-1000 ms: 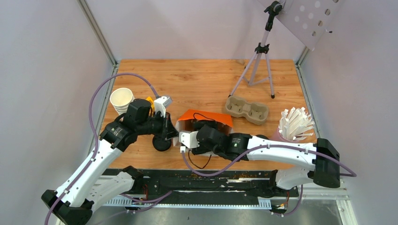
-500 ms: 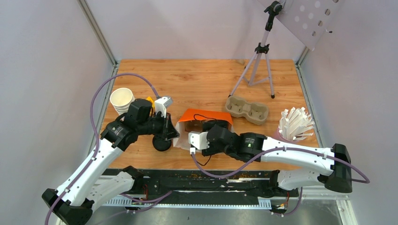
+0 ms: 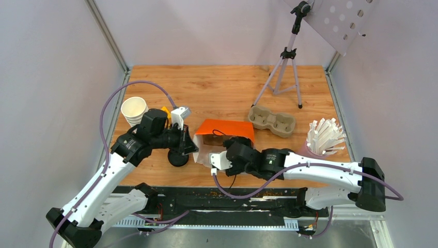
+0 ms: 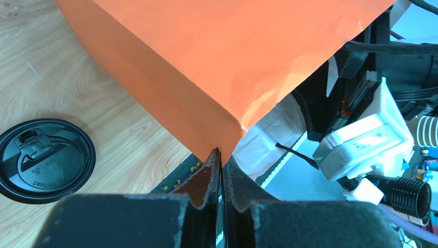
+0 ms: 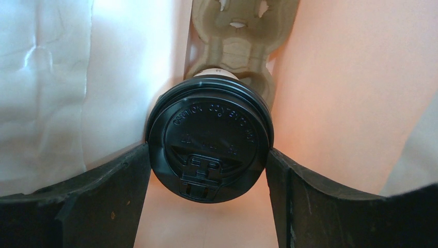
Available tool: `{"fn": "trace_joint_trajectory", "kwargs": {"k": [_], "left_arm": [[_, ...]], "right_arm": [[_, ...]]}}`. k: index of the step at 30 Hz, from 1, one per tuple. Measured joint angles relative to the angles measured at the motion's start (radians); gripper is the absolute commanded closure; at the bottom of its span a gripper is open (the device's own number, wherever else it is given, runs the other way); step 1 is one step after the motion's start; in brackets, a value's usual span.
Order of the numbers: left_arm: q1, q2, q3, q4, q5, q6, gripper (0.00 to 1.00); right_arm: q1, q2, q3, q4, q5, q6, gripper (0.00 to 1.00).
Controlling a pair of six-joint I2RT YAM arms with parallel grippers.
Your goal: Pack the takeout coffee
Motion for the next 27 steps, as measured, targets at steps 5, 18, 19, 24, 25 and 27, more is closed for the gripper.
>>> {"fn": "trace_joint_trajectory", "kwargs": {"k": [5,18,19,24,25,27], "left_arm": [[0.0,0.0,0.0,0.001,0.003,0.0,0.92],[0.0,0.0,-0.001,0.008,0.005,-0.002,0.92],[0.0,0.0,-0.001,0.008,0.005,-0.003,0.92],[0.0,0.0,-0.01,0.01,0.007,-0.003,0.92],[0.0,0.001,-0.013,0.01,0.007,-0.003,0.92],[0.0,0.004,-0.018,0.01,0.008,-0.003,0.92]], "right_arm": [[0.0,0.008,-0.015,0.015,0.016,-0.013,0.28],[-0.006,0.017,-0.077,0.133,0.065,-0.046,0.28],[-0.009,0.017,-0.079,0.14,0.065,-0.048,0.28],[-0.028,0.017,-0.08,0.176,0.058,-0.058,0.28],[-0.033,0.017,-0.08,0.183,0.058,-0.06,0.28],[-0.042,0.017,-0.08,0.197,0.056,-0.063,0.28]]}}
